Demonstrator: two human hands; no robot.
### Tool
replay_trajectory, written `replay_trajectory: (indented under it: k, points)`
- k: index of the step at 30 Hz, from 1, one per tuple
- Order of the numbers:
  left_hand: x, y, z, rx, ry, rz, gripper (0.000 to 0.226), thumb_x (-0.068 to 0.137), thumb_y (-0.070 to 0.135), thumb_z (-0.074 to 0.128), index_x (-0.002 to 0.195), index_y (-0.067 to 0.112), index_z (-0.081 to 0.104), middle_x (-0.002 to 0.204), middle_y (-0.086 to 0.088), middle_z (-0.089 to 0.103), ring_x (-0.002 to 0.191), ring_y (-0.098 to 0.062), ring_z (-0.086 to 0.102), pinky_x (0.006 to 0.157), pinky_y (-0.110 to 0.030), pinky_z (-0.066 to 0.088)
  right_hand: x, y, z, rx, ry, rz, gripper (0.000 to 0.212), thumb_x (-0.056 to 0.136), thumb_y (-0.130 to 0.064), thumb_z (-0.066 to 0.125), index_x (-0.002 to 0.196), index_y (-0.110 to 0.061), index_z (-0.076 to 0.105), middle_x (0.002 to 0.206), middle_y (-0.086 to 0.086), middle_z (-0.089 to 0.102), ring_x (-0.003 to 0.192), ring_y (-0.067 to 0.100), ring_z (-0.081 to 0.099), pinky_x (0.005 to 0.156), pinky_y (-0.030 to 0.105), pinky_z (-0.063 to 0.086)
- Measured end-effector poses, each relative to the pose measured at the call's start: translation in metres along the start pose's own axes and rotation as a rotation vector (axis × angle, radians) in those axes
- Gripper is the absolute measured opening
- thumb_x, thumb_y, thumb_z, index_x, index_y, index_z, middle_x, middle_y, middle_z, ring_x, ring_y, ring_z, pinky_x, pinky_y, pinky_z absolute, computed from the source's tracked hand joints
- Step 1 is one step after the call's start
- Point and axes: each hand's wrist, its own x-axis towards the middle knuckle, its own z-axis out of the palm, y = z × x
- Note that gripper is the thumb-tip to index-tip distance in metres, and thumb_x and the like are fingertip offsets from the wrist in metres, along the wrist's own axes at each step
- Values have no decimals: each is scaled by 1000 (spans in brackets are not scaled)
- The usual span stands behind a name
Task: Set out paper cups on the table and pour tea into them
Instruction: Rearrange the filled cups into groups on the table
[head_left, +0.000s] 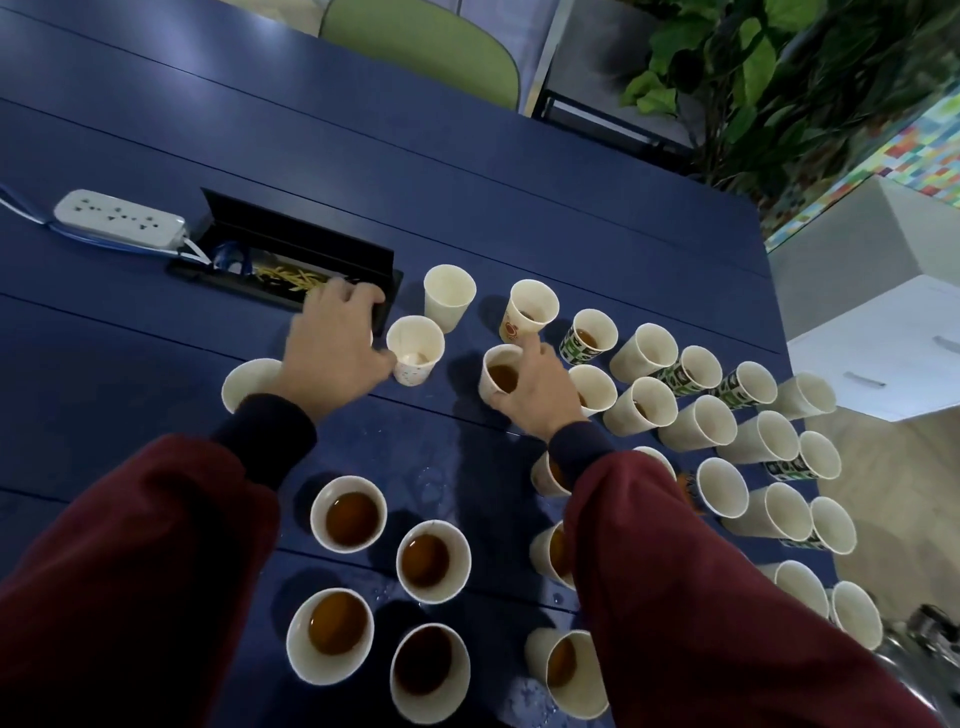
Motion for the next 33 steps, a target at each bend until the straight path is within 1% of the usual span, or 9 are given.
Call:
replay_trajectory:
  k: [5, 9, 13, 17, 19, 23, 27, 30, 33]
  points:
    - [14, -31, -14, 216, -248, -85, 92, 74, 36, 80, 152, 26, 31, 152, -13, 31, 137, -36, 31, 104, -56, 36, 14, 7, 1, -7, -17, 84, 64, 85, -36, 74, 129, -5, 41, 124, 20, 54, 112, 40, 57, 91, 42, 46]
    - [17, -45, -10, 162, -360, -103, 86, 77, 35, 79, 150, 32, 33, 143, -14, 37, 127, -37, 44, 103, -52, 44, 16, 11, -1, 19, -46, 111, 65, 85, -32, 75, 132, -5, 41, 129, 20, 53, 116, 37, 56, 91, 37, 41]
    - [17, -46, -4, 89, -302, -116, 81, 79, 34, 80, 148, 30, 37, 138, -14, 42, 119, -39, 51, 98, -49, 45, 17, 12, -4, 40, -75, 101, 73, 82, -31, 80, 136, -5, 39, 132, 19, 51, 120, 36, 54, 95, 35, 40]
    - [21, -48, 0, 45, -279, -76, 84, 78, 30, 81, 150, 28, 36, 146, -14, 37, 123, -41, 50, 101, -49, 43, 13, 12, -8, 37, -72, 85, 82, 77, -34, 84, 138, -6, 38, 132, 17, 49, 119, 35, 53, 96, 37, 42]
    - [23, -50, 4, 35, -291, -46, 78, 80, 27, 79, 147, 28, 40, 143, -13, 41, 121, -39, 50, 101, -49, 42, 9, 10, -11, 44, -35, 72, 82, 76, -35, 85, 137, -6, 39, 131, 16, 49, 117, 34, 53, 95, 37, 43]
    - [21, -48, 7, 27, -234, -38, 61, 80, 22, 76, 135, 24, 49, 125, -13, 49, 108, -40, 54, 92, -49, 45, -8, 3, -16, 51, 97, 19, 79, 77, -35, 83, 137, -8, 40, 131, 12, 46, 113, 31, 53, 91, 35, 46]
    - [13, -40, -5, -21, -115, -46, 61, 78, 20, 78, 133, 20, 52, 126, -17, 51, 107, -40, 54, 92, -50, 47, -30, -14, -21, 78, 212, -52, 80, 75, -33, 83, 138, -10, 41, 134, 9, 43, 117, 27, 51, 90, 31, 46]
    - [2, -26, -22, -78, -12, 16, 59, 76, 20, 78, 129, 19, 54, 122, -16, 53, 103, -38, 55, 90, -45, 46, -46, -35, -22, 131, 176, -142, 84, 75, -30, 85, 142, -10, 39, 140, 11, 42, 122, 28, 49, 97, 31, 43]
    - [-18, -5, -40, -92, -3, 97, 58, 76, 22, 77, 129, 21, 52, 118, -13, 52, 100, -35, 54, 84, -40, 43, -66, -62, -18, 194, 107, -256, 87, 77, -30, 85, 147, -11, 36, 145, 9, 44, 130, 24, 45, 102, 27, 37]
